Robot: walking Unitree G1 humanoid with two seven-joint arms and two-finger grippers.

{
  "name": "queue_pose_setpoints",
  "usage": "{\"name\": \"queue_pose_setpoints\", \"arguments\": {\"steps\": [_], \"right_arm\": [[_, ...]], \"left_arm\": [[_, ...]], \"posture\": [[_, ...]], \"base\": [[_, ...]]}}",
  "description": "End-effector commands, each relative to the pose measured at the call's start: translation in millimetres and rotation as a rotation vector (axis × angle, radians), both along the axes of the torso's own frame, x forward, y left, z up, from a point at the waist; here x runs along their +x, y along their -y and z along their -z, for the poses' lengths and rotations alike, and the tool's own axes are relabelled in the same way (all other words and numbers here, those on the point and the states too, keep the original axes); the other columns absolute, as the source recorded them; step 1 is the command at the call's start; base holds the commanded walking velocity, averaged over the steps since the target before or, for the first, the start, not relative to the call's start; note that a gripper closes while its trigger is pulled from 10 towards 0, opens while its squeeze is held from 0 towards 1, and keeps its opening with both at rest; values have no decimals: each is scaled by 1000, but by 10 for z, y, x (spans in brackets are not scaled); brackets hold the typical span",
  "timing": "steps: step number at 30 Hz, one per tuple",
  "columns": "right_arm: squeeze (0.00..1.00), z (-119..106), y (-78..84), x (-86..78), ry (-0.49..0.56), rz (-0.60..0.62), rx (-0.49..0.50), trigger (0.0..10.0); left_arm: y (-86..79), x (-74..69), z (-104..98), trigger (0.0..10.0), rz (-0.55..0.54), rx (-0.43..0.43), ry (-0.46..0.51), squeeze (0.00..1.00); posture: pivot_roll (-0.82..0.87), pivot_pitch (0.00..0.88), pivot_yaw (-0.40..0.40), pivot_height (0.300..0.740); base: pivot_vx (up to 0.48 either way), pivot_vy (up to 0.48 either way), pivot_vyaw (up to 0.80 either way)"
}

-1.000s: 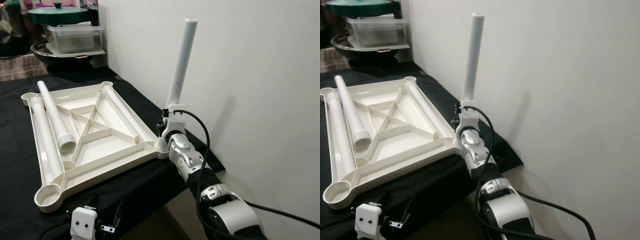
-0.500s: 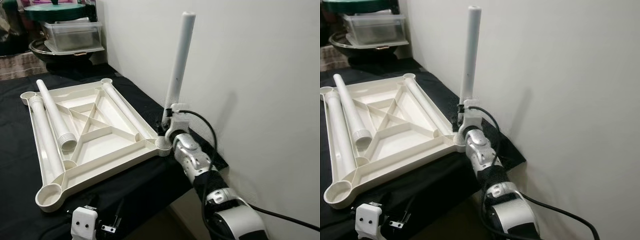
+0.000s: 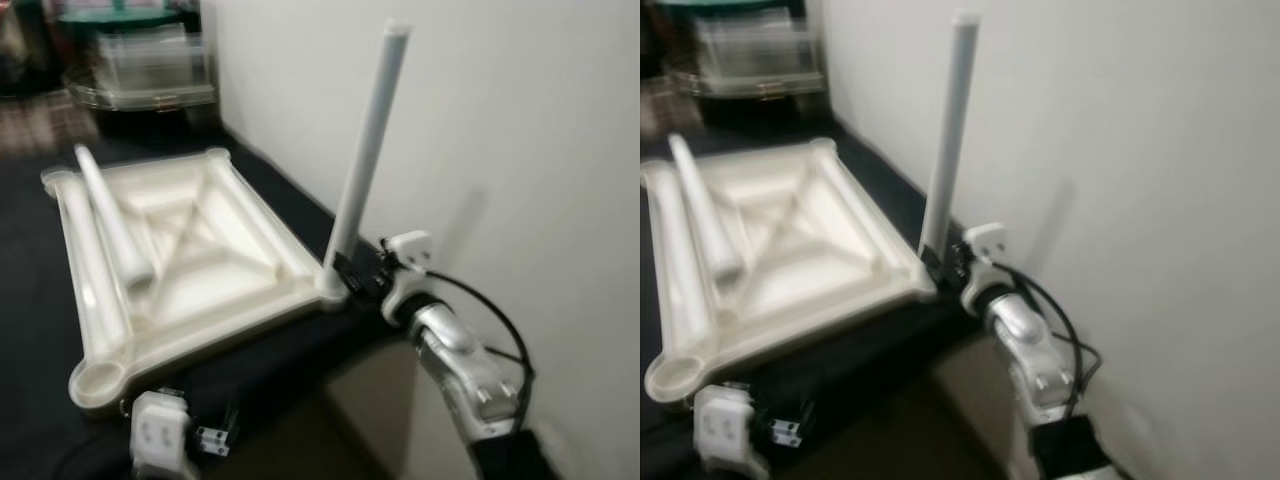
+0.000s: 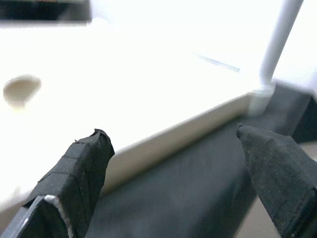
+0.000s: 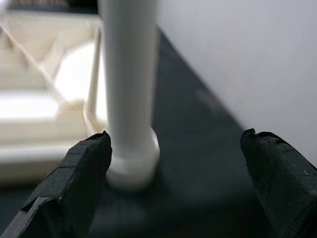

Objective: Building children table

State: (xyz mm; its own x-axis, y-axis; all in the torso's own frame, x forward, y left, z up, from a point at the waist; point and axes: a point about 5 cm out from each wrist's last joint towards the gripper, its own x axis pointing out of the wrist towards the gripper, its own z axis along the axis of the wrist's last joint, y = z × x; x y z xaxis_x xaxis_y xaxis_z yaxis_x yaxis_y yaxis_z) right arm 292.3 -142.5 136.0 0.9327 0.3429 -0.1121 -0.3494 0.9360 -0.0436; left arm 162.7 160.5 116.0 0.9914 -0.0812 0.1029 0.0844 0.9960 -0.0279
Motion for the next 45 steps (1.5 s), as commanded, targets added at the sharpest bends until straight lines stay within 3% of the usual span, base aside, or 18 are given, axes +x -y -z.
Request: {"name": "queue_pose_setpoints", "arguments": {"steps": [1, 7, 13, 22, 25, 27, 29, 35, 40, 45], "right_arm": [[0, -111, -39, -25, 35, -28, -3, 10000], [0, -129, -150, -188, 13, -184, 6, 10000], [0, -149, -146, -154, 33, -201, -65, 10000], [0, -161, -223, -229, 38, -211, -128, 10000], [0, -186, -264, -238, 108, -214, -236, 10000], [0, -189, -269, -239, 119, -219, -250, 10000], [0, -189, -269, -239, 119, -219, -250, 10000], [0, -207, -309, -221, 109, -225, -196, 10000], [0, -242, -354, -194, 115, -218, -119, 10000], [0, -260, -396, -175, 111, -233, -106, 10000]], "left_arm": [[35, -16, 52, 10000, 6, -4, -43, 0], [-36, 23, 60, 10000, -51, 29, -38, 0], [-98, 24, 28, 10000, -141, 46, -23, 0], [-132, -26, -83, 10000, -183, 78, -63, 0], [-146, -28, -109, 10000, -195, 103, -48, 0], [-150, -26, -114, 10000, -200, 109, -46, 0], [-150, -26, -114, 10000, -200, 109, -46, 0], [-181, -9, -136, 10000, -238, 224, -28, 0], [-199, 10, -150, 10000, -243, 154, -38, 0], [-196, 32, -163, 10000, -239, 149, -28, 0]], "posture": [[46, 0, -125, 740], [37, 0, -114, 740], [48, 0, -116, 740], [62, 0, -118, 740], [63, 0, -114, 740], [63, 0, -114, 740], [63, 0, -114, 740], [68, 0, -119, 740], [70, 0, -118, 740], [70, 0, -116, 740]], "base": [[0, 0, 0], [0, 0, 0], [0, 0, 490], [0, 0, 800], [0, 0, 800], [0, 0, 800], [0, 0, 800], [0, 0, 800], [0, 0, 595], [0, 0, 0]]}}
